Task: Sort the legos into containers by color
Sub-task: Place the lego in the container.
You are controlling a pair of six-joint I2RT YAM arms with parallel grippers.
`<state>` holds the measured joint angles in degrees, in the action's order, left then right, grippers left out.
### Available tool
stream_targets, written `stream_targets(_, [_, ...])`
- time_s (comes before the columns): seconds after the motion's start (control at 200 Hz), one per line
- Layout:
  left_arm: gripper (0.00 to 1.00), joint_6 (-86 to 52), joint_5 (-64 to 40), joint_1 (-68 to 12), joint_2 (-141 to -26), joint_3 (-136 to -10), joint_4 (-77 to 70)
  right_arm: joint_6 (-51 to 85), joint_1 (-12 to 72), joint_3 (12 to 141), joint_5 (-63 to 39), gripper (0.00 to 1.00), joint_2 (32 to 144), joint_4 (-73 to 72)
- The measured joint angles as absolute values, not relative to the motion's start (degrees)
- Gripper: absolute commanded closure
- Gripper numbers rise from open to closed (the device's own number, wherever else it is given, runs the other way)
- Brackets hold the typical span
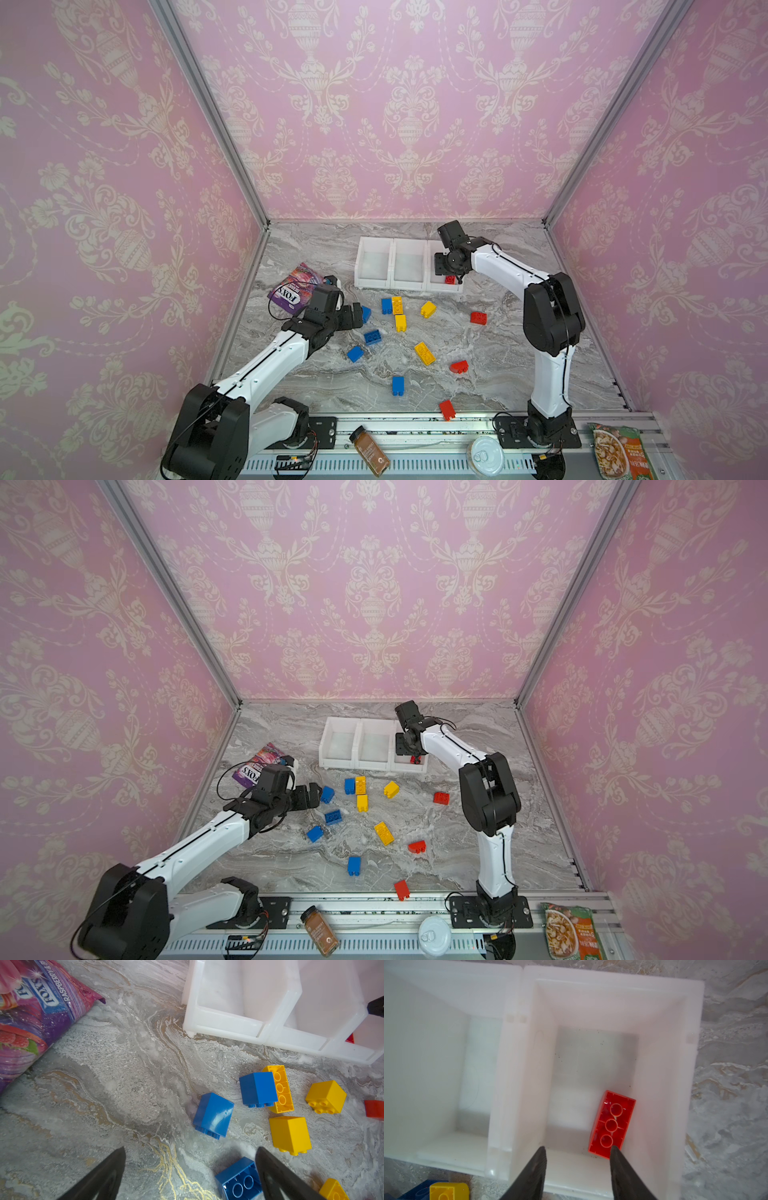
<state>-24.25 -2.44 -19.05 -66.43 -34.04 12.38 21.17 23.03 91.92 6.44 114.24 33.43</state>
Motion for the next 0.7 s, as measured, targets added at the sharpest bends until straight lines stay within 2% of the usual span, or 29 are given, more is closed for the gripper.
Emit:
stream_targets(0.355, [0.04,-20.18,-2.72,-19.44,-71.20,-42.35,20.88,22.68,25.28,82.72,2.48,0.23,100.64,31.94])
stream_targets(0.695, [0.19,-13.30,-4.99,-21.47,-81.76,-54.94,29.52,25.39,25.30,70.50,-5.19,0.15,88.62,31.73])
